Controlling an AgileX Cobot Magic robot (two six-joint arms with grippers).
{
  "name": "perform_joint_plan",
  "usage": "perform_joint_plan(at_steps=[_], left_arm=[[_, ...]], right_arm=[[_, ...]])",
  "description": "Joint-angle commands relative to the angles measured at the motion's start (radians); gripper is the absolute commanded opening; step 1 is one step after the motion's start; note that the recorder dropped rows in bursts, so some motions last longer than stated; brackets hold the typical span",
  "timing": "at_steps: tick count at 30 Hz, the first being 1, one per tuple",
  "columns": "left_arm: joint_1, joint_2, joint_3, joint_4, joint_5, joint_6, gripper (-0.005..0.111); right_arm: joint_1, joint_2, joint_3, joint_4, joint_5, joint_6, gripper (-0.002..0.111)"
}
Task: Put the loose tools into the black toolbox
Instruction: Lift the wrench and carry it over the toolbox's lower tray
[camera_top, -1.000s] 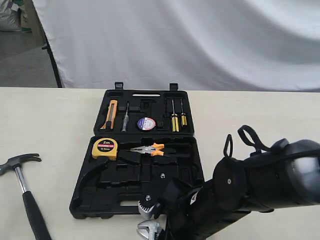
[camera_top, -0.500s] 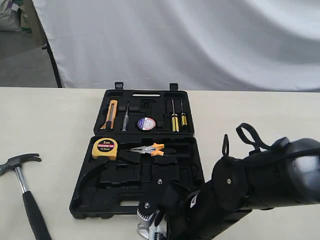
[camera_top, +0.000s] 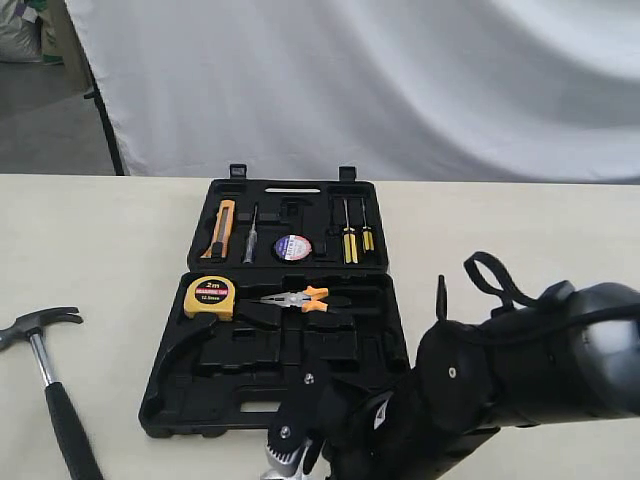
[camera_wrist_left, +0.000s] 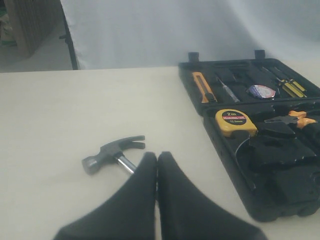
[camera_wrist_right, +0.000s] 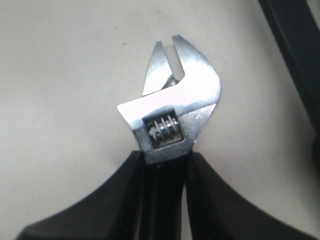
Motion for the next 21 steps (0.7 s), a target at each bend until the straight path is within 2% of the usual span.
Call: perform_joint_plan(at_steps=[1,21], left_arm=[[-0.007,-0.001,0.003,-0.003,-0.003,-0.001,0.000],[-0.007,-0.001,0.003,-0.003,-0.003,-0.001,0.000]], right_arm=[[0.033,0.034,0.025,-0.023,0.085,-0.016,0.000],[0.033,0.034,-0.114,-0.063,0.166,-0.009,0.000]])
